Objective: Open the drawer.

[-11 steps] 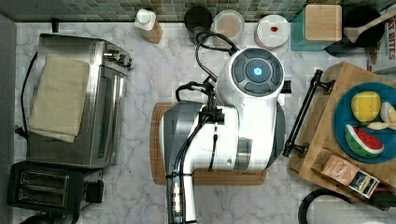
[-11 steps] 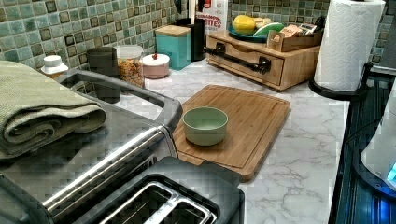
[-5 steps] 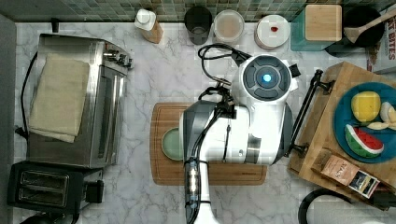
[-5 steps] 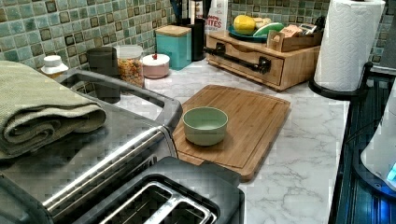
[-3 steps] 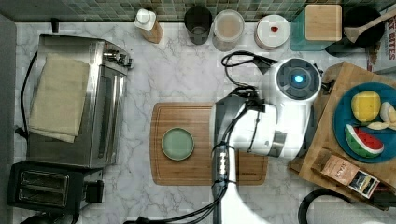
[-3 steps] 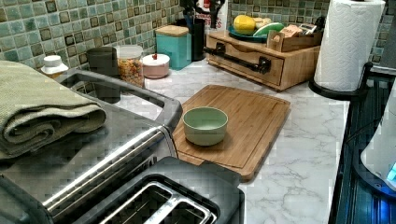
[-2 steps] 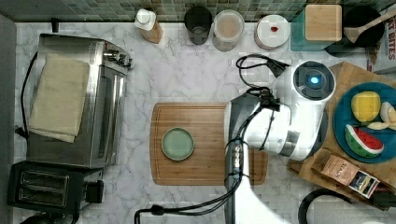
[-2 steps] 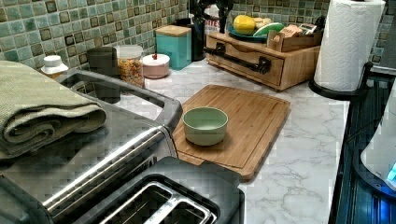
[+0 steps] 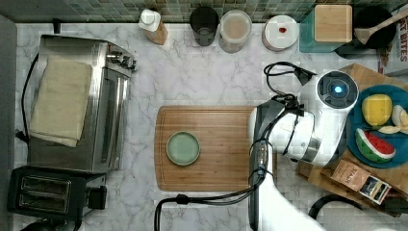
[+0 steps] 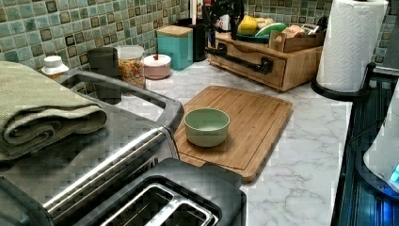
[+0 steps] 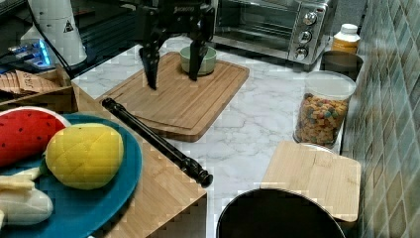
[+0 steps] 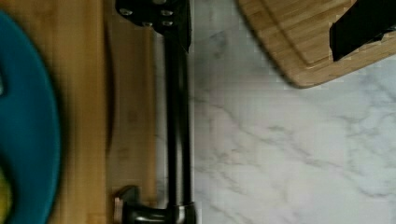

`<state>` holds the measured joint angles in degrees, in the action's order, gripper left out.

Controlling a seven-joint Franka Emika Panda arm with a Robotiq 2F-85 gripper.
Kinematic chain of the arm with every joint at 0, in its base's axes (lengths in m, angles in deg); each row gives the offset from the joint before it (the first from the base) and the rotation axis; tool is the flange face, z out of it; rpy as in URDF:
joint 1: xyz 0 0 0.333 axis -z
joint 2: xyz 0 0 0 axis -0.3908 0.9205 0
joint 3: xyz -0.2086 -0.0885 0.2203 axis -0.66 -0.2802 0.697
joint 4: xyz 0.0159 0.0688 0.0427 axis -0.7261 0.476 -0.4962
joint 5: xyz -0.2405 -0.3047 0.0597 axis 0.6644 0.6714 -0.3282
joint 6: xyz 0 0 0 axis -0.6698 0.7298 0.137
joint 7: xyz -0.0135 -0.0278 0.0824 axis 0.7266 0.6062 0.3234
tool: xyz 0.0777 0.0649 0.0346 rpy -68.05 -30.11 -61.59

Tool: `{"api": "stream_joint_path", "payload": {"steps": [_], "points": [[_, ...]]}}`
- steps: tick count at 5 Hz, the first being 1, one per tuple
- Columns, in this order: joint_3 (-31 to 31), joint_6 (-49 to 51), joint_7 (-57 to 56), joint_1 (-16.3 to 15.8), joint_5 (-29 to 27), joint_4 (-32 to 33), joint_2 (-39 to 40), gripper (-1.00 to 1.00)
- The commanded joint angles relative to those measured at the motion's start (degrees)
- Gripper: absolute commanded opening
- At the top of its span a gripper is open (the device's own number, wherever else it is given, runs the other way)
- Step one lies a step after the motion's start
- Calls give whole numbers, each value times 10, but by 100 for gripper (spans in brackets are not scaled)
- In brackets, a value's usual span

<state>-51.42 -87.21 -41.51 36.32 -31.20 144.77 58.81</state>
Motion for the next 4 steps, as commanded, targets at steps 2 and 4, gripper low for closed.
{"api": "stream_joint_path", "payload": {"steps": [2, 4], "points": [[-3, -41, -40, 26, 9, -72, 52, 100], [1, -58, -4, 34, 22, -64, 71, 100]]}}
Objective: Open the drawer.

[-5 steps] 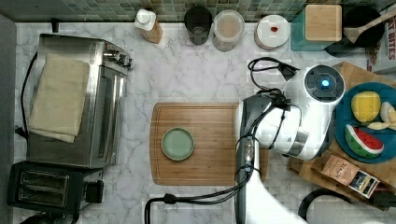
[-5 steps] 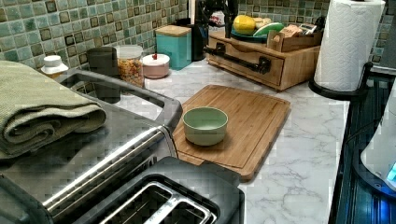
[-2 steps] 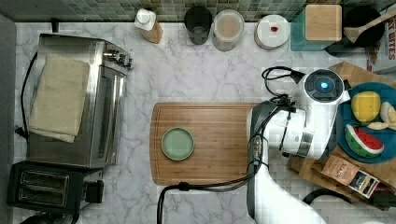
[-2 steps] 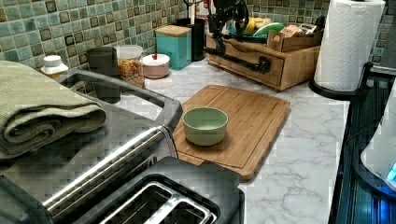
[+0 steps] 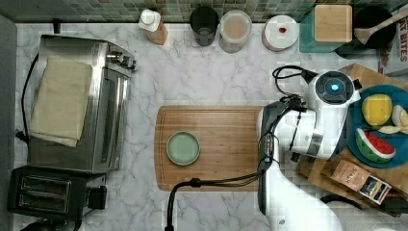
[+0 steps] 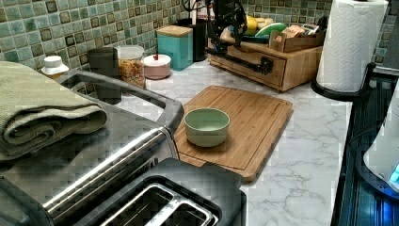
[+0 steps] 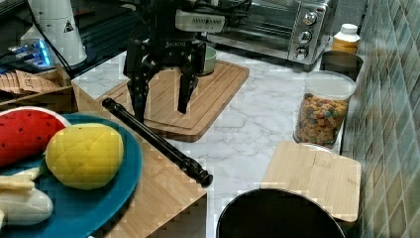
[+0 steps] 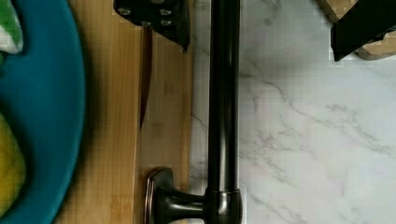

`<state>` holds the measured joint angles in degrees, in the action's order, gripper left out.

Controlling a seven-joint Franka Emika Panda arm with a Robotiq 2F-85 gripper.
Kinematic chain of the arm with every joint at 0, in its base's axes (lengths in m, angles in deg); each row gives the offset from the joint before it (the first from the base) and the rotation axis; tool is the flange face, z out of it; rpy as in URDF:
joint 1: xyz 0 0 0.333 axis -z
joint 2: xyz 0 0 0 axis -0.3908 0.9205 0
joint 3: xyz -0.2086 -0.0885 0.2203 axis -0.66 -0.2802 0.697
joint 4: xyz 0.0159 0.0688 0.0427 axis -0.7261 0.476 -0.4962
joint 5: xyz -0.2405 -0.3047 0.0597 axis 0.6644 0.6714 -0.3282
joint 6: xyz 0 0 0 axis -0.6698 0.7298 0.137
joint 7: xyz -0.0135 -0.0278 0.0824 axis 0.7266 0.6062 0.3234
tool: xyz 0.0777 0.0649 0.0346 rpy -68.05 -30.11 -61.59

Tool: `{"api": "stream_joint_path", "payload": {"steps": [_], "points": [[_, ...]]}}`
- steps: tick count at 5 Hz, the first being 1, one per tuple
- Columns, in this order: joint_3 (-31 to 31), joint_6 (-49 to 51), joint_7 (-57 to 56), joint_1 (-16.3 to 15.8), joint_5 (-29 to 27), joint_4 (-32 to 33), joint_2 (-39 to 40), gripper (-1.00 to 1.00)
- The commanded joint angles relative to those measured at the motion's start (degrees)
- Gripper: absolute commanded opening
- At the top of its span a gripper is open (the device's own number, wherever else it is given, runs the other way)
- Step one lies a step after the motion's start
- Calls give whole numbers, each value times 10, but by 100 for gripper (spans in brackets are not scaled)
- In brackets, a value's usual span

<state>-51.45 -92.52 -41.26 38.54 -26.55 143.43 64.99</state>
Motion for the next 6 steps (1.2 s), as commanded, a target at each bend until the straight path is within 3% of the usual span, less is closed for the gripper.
{"api": "stream_joint_path", "payload": {"steps": [1, 6], "points": [[-12, -6, -1, 7, -7, -52, 18, 100], [-1, -91, -63, 46, -42, -33, 77, 100]]}}
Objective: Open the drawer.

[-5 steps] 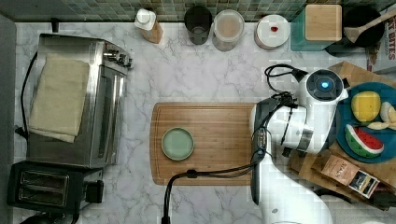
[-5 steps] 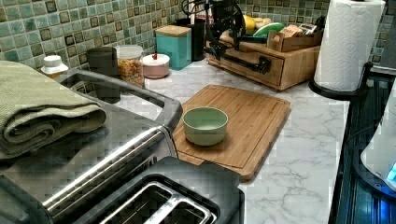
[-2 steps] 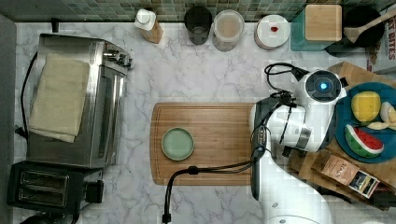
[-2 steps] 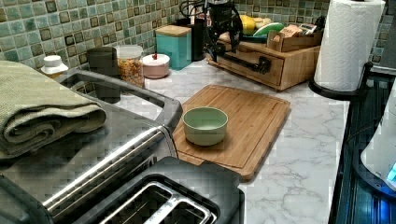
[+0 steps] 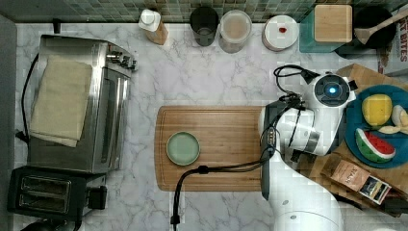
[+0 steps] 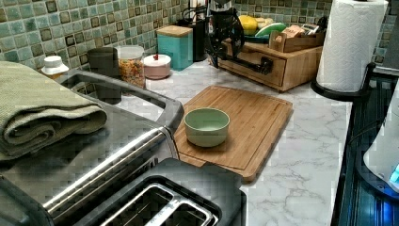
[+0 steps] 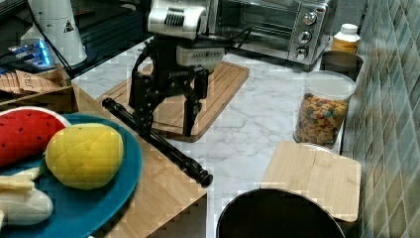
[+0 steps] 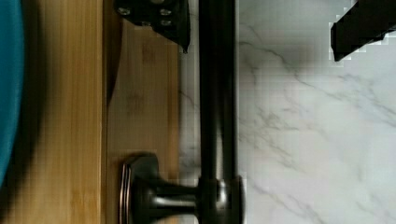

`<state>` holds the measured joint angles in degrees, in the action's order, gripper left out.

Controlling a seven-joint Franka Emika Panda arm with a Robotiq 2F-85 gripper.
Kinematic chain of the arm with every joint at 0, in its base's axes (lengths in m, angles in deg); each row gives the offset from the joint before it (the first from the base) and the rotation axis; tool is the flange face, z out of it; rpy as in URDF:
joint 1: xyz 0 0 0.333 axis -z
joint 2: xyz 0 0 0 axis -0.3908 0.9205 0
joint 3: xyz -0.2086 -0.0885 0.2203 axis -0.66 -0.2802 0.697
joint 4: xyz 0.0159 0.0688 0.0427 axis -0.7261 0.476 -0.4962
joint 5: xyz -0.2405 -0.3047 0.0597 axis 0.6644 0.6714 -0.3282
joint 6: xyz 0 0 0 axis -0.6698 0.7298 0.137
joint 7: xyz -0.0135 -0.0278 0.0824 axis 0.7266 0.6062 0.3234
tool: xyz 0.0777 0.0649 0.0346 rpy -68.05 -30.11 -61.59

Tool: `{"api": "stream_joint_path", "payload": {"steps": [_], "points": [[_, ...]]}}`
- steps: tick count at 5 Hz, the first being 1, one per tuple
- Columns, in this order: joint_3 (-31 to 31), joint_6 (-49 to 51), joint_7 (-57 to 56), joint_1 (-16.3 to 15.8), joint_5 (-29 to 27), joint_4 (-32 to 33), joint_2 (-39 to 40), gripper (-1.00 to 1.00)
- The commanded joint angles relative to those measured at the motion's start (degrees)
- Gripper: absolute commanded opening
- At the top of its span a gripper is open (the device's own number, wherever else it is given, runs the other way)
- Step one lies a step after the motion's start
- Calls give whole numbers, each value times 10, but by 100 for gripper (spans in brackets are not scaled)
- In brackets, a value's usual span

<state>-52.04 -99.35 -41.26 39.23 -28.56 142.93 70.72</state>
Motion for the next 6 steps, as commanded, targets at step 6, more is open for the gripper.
{"api": "stream_joint_path", "payload": {"steps": [6], "points": [[60, 43, 94, -55, -99, -36, 13, 100]]}}
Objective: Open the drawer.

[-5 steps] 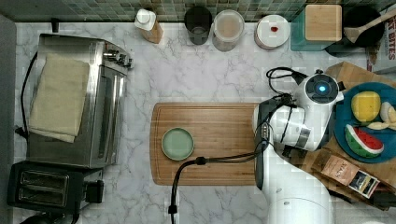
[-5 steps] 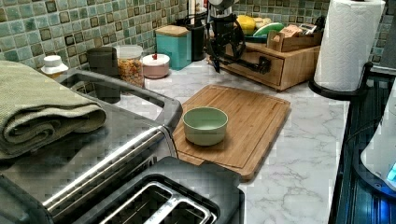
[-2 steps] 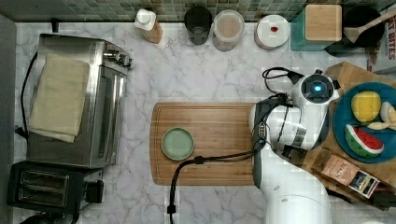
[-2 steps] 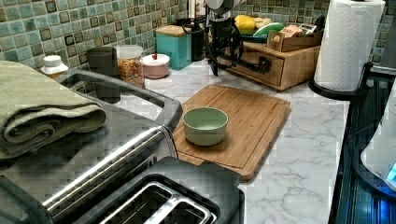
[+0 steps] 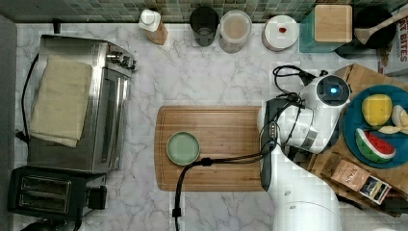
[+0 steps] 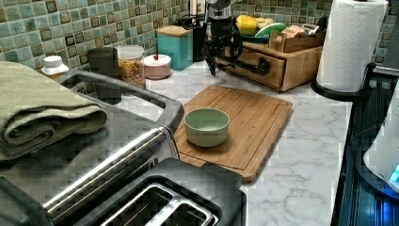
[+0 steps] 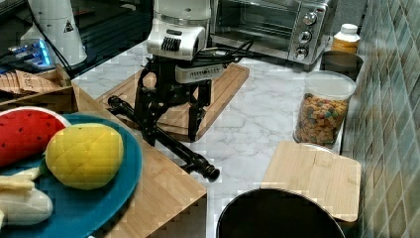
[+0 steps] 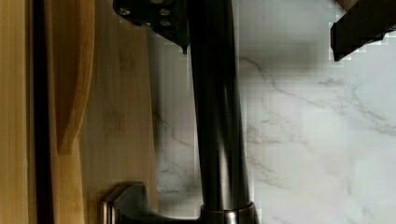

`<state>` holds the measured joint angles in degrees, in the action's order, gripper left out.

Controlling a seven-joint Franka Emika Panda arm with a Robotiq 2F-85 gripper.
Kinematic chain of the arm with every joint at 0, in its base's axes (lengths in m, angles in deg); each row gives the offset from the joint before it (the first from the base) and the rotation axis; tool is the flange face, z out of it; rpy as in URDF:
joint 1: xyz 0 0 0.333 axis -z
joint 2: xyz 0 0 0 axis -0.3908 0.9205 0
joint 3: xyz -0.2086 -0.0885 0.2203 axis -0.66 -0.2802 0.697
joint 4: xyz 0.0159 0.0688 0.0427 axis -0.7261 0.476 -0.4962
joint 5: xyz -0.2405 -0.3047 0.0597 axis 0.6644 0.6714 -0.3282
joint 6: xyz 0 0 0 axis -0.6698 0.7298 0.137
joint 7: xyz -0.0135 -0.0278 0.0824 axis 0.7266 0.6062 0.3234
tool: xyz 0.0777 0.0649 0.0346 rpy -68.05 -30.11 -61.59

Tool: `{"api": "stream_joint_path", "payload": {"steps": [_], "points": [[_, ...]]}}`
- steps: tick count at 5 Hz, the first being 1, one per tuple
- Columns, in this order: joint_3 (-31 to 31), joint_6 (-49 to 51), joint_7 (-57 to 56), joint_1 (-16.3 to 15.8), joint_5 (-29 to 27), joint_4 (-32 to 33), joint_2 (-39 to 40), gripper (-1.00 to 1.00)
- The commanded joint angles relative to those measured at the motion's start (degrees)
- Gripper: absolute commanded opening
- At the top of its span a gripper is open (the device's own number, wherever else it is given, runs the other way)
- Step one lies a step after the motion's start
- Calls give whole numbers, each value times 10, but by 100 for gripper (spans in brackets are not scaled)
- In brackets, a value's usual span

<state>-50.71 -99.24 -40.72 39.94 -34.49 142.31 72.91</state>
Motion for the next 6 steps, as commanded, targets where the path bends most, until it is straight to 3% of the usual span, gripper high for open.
{"api": "stream_joint_path", "payload": {"steps": [1, 4, 6], "points": [[55, 62, 145, -105, -39, -55, 6, 100], [98, 100, 196, -141, -38, -117, 41, 100], [81, 90, 248, -186, -68, -125, 44, 100]]}}
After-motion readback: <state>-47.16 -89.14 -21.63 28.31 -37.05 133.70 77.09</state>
